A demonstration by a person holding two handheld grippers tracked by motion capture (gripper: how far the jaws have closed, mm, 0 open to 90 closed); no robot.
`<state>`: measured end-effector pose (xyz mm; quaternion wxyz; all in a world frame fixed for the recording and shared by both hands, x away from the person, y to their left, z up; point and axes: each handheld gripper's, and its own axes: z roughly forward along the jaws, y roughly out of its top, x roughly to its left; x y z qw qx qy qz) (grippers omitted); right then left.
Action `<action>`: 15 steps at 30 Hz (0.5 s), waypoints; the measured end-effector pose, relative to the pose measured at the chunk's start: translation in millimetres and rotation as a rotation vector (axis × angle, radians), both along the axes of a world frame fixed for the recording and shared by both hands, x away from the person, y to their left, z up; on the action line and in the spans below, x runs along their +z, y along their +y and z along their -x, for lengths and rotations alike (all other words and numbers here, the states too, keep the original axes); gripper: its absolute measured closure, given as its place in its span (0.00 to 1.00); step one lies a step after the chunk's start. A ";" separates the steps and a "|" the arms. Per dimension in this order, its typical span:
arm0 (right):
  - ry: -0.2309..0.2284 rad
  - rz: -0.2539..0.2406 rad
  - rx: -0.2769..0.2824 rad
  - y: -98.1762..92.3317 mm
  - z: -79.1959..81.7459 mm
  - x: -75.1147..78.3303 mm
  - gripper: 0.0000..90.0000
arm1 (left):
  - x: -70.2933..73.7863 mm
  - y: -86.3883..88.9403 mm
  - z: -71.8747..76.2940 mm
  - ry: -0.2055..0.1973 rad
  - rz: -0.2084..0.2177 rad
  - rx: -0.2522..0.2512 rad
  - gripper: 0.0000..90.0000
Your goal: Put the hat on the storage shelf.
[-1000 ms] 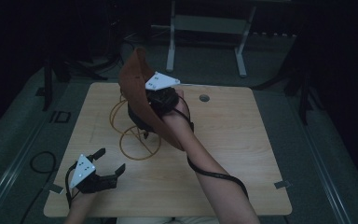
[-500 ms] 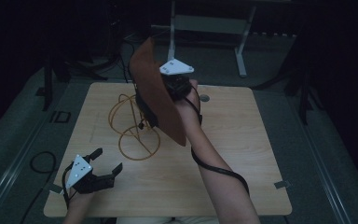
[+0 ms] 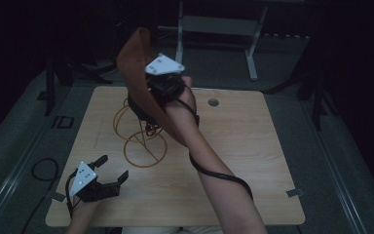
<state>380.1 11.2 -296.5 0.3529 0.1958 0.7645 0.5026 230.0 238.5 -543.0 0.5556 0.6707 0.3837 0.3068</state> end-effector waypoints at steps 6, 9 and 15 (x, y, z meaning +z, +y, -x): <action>0.091 0.111 0.119 42.0 4.9 -24.8 0.92 | -1.1 -0.4 1.0 -0.001 -0.008 -0.009 0.09; 0.133 0.179 0.167 55.1 4.8 -40.3 0.75 | -1.7 0.3 0.9 0.000 -0.001 -0.010 0.09; 0.121 0.199 0.151 63.4 8.5 -47.3 0.60 | -3.3 0.8 0.3 0.008 0.000 -0.010 0.09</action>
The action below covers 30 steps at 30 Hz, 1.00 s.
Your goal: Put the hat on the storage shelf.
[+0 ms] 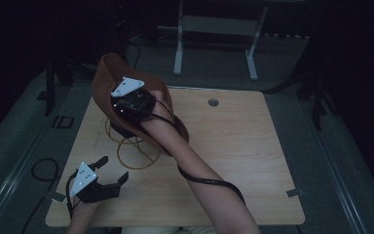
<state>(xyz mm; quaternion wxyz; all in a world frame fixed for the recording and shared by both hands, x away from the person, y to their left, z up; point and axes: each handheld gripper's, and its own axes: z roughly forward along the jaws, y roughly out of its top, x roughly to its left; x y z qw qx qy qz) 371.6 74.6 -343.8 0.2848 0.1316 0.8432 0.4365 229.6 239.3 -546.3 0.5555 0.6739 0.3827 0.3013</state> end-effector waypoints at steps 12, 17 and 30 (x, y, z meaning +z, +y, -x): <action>-0.076 0.023 0.084 13.7 34.0 17.0 0.44 | -1.3 1.3 0.5 0.004 0.012 0.004 0.09; 0.019 -0.076 0.075 -2.1 23.0 25.0 0.41 | -2.1 2.0 1.4 0.004 0.011 0.003 0.09; 0.170 -0.180 0.118 -50.3 14.1 23.4 0.30 | -4.6 -3.0 1.2 0.006 -0.005 -0.005 0.09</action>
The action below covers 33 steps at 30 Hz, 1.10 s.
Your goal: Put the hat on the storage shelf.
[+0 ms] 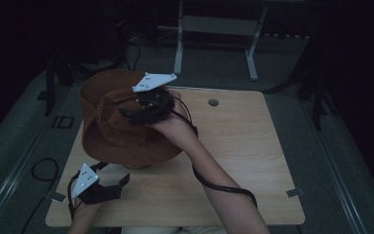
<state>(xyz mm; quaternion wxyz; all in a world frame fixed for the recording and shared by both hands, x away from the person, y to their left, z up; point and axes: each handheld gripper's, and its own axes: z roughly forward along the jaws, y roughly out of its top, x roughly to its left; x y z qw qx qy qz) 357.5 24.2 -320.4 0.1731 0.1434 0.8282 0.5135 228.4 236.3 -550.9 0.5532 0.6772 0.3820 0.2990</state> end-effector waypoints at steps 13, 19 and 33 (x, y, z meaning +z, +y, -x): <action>0.039 -0.018 0.033 -43.6 3.1 -13.3 0.15 | -2.1 -0.9 -1.1 0.010 -0.008 0.007 0.09; 0.046 -0.013 0.014 -73.2 6.3 -20.2 0.16 | -2.5 -1.0 -0.9 0.010 -0.010 0.007 0.09; 0.020 -0.074 -0.095 -147.2 16.5 -33.1 0.17 | -4.1 -0.9 -1.0 0.010 -0.022 0.010 0.09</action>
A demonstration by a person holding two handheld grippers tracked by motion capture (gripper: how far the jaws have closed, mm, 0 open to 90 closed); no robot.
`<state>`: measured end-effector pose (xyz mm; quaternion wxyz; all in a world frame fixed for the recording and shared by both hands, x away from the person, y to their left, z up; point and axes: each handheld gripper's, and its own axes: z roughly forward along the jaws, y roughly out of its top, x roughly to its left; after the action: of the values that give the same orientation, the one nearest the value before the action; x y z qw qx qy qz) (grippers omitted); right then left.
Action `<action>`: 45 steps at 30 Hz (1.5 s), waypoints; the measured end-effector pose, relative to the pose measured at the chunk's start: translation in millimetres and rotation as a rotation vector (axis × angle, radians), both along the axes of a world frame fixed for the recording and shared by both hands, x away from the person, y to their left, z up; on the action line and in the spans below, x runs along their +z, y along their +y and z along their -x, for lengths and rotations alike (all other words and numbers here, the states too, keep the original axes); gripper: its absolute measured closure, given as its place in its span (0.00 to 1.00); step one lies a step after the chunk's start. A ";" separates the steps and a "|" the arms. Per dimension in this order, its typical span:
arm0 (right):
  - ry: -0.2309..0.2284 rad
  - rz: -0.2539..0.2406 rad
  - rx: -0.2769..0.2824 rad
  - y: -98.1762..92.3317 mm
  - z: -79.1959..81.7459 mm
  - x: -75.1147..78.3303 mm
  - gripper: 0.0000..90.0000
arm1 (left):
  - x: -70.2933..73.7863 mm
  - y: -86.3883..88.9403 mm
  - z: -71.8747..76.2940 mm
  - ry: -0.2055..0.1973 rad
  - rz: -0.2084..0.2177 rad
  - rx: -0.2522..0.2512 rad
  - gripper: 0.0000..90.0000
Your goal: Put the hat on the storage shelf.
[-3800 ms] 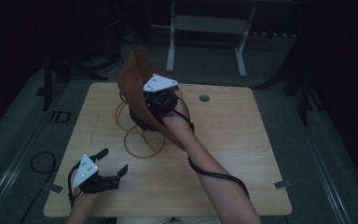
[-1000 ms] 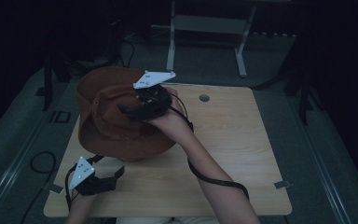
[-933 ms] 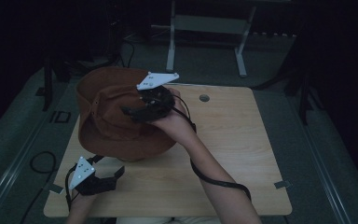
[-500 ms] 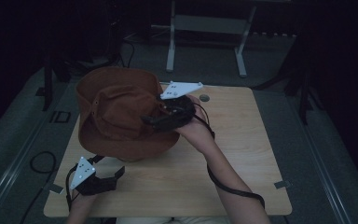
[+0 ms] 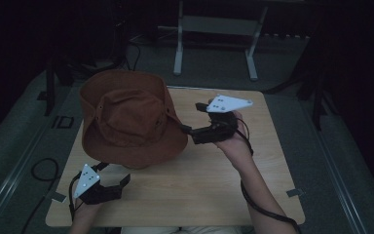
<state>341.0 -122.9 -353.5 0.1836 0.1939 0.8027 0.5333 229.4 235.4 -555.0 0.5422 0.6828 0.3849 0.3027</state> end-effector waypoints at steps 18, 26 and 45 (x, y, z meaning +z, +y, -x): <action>0.042 0.001 -0.157 -85.1 -2.2 -94.2 0.16 | -3.2 0.9 -2.1 -0.001 -0.022 0.010 0.09; 0.082 0.020 -0.196 -108.4 -6.0 -134.5 0.16 | -6.4 -0.6 -4.0 0.014 -0.042 0.009 0.09; 0.151 0.029 -0.257 -159.1 16.1 -188.9 0.15 | -8.4 0.2 -5.6 0.032 -0.033 -0.001 0.09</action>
<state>324.8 -282.0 -542.4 0.1926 0.3319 0.7904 0.4775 234.9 235.6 -563.4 0.5247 0.6968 0.3878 0.2978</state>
